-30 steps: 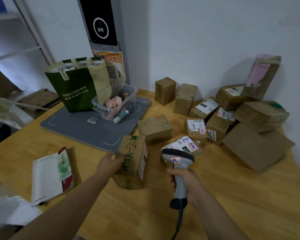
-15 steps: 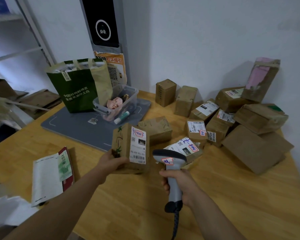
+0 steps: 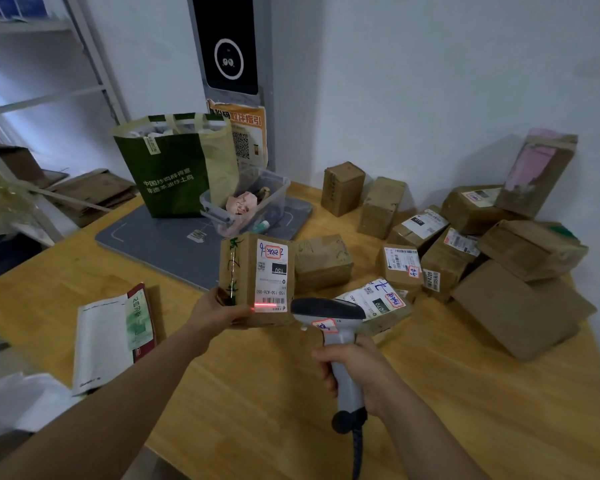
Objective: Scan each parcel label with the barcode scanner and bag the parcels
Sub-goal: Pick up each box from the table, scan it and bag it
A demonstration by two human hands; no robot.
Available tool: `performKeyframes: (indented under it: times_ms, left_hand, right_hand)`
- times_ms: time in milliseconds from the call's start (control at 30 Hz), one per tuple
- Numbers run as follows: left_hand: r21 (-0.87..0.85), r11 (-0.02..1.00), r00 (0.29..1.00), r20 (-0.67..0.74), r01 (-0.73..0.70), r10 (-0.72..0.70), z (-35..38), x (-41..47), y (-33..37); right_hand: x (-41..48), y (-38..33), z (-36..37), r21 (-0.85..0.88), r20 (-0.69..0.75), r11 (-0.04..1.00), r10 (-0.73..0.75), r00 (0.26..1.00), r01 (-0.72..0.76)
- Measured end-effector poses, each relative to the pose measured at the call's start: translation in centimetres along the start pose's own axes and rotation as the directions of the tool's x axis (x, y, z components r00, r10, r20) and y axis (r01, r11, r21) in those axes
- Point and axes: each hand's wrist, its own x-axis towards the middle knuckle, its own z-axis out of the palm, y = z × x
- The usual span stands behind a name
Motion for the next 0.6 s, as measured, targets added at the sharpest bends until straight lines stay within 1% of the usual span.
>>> performKeyframes:
  times_ms: [600]
  left_hand:
    - [0.010,1.000,1.000,-0.029,-0.004,0.004,-0.9,0.7,-1.1]
  right_hand:
    - [-0.4,-0.6,0.5,-0.032,0.008,0.999,-0.004,1.000,0.005]
